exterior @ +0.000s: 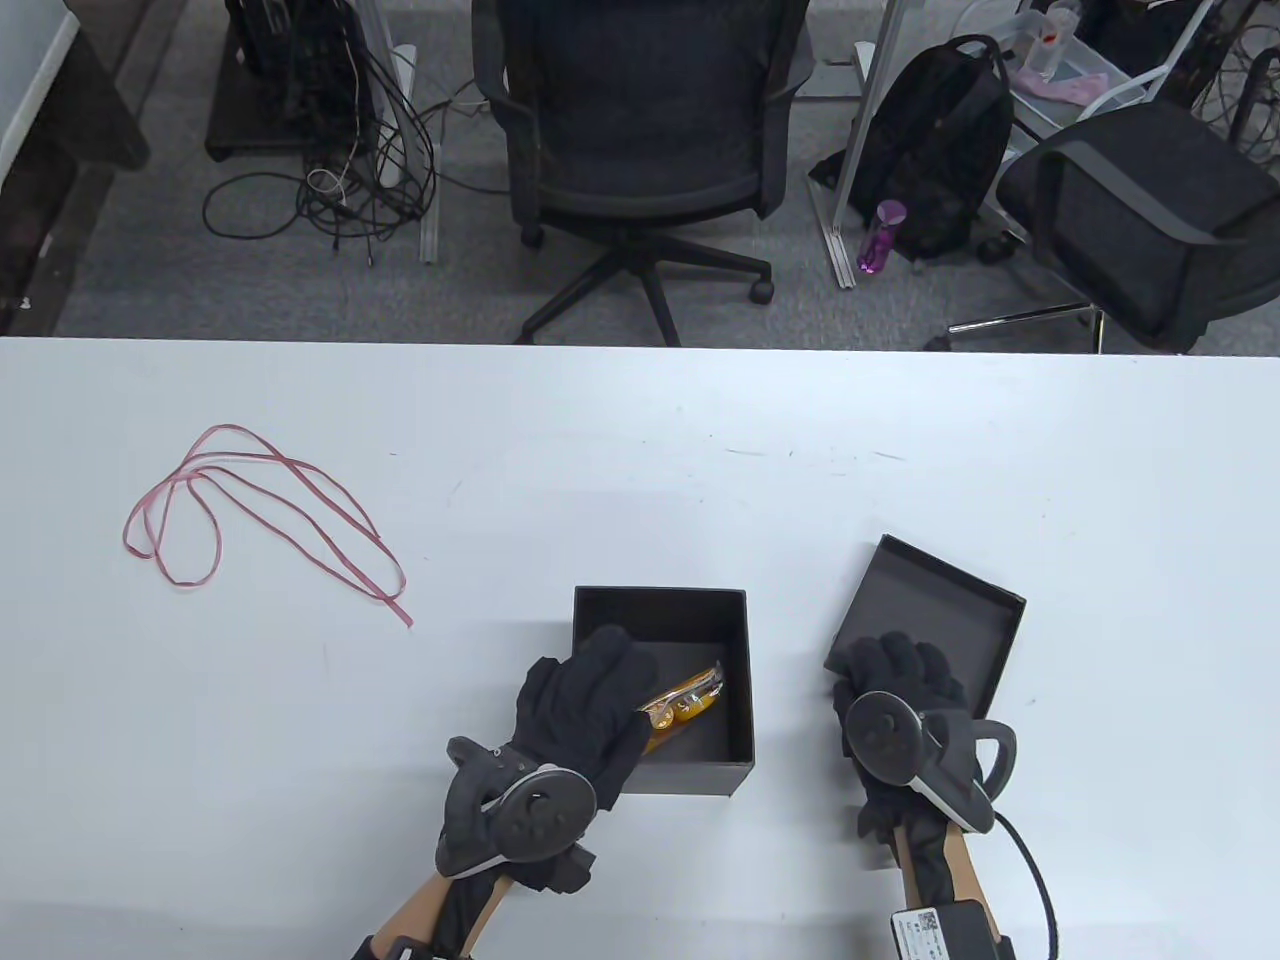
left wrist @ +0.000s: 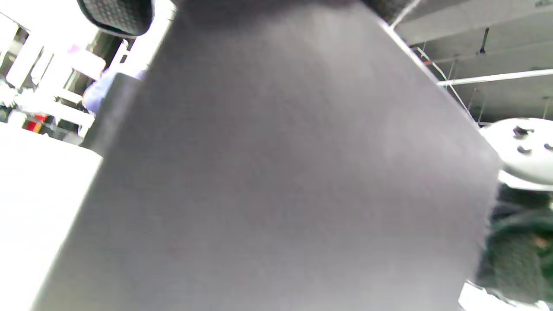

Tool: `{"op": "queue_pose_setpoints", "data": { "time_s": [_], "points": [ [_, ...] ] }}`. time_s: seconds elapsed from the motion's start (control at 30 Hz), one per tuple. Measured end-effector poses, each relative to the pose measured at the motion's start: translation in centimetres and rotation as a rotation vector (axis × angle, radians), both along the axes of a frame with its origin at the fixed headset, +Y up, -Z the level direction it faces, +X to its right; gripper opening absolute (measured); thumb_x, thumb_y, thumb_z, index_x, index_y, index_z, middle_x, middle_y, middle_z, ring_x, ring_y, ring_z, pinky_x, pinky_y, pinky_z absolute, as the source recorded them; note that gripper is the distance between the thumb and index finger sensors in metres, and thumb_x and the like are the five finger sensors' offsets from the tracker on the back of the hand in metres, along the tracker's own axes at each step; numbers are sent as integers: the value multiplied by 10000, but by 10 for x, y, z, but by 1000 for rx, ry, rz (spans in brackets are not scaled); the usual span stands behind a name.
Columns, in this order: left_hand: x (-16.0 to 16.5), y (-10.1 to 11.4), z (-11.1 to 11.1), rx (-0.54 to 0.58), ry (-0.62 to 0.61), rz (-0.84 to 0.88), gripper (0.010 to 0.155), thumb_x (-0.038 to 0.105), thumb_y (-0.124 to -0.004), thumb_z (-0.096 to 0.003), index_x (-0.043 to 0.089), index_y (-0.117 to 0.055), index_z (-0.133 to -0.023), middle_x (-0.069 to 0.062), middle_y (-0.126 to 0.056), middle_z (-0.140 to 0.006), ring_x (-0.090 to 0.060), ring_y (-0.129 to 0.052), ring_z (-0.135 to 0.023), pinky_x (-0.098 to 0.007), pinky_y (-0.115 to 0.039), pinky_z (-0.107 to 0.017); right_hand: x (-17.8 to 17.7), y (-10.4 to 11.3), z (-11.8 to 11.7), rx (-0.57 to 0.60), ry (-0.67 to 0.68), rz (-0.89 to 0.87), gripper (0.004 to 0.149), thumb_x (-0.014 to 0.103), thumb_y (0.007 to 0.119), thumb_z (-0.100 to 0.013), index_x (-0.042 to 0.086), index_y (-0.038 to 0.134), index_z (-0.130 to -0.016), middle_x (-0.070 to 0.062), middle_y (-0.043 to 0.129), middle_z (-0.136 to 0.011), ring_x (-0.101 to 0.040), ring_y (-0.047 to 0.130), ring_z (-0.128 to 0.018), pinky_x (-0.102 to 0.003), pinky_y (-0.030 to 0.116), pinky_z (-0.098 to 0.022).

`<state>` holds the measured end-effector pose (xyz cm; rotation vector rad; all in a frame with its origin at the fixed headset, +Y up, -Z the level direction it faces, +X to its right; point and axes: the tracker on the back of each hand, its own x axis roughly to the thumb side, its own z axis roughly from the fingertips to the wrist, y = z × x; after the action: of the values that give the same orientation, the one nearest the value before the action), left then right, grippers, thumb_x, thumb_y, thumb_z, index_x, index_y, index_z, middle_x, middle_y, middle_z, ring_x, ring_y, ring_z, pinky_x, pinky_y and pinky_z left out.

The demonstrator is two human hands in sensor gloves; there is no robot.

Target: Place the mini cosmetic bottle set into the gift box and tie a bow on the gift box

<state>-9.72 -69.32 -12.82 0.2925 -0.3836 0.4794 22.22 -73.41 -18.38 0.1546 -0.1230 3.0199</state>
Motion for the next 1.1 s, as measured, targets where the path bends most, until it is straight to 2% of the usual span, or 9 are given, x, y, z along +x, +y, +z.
{"op": "queue_pose_setpoints", "data": {
  "time_s": [0.1,0.17,0.27,0.43,0.63,0.8,0.87,1.1],
  "points": [
    [-24,5,-6,-5,82,56,600,476,-663,-593,274,-498,-1134,-155,-538,-1178,-402,-764,-1035,-704,-661,-691,9,1,0,-1,-28,-29,558,314,710,-586,-16,656,-1033,-339,646,-1040,-633,618,-869,-738,618,-575],
    [-41,-1,-13,-31,156,69,598,477,-659,-595,267,-502,-1132,-147,-550,-1173,-398,-774,-1024,-694,-668,-693,15,1,-1,-8,-46,-43,562,315,712,-585,-18,656,-1034,-339,647,-1040,-633,618,-869,-738,618,-575],
    [-65,-24,-26,-127,266,52,588,475,-657,-595,246,-532,-1121,-142,-602,-1144,-383,-826,-974,-642,-721,-680,25,0,-2,-14,-79,-71,565,313,717,-583,-18,652,-1036,-338,650,-1039,-632,619,-869,-739,618,-575],
    [-93,-64,-39,-288,388,-80,574,474,-662,-590,247,-573,-1109,-125,-653,-1125,-367,-868,-943,-621,-748,-669,36,-12,-5,-62,-106,-99,568,308,729,-577,-15,649,-1037,-335,653,-1038,-630,618,-871,-739,615,-579],
    [-101,-83,-43,-360,418,-182,570,474,-663,-586,252,-584,-1105,-122,-661,-1124,-371,-873,-943,-628,-745,-669,39,-26,-9,-114,-95,-48,574,308,740,-568,-2,646,-1042,-331,651,-1041,-632,590,-884,-717,527,-615],
    [-97,-84,-44,-363,398,-193,568,475,-664,-584,256,-589,-1103,-122,-653,-1130,-374,-869,-950,-633,-740,-671,36,-37,-12,-199,-68,-12,557,303,734,-571,15,658,-1042,-322,672,-1037,-616,602,-894,-712,426,-620],
    [-95,-84,-45,-362,392,-200,568,476,-663,-584,256,-589,-1103,-122,-649,-1132,-373,-866,-954,-634,-740,-673,34,-41,-13,-251,-59,23,554,301,720,-581,15,633,-1049,-319,607,-1054,-607,569,-904,-711,371,-624],
    [-93,-85,-45,-366,382,-217,566,475,-663,-584,257,-592,-1101,-121,-649,-1133,-375,-865,-955,-634,-738,-674,29,-44,-14,-272,-56,89,521,276,659,-604,13,586,-1047,-314,553,-1062,-604,548,-907,-724,363,-625]
  ]
}}
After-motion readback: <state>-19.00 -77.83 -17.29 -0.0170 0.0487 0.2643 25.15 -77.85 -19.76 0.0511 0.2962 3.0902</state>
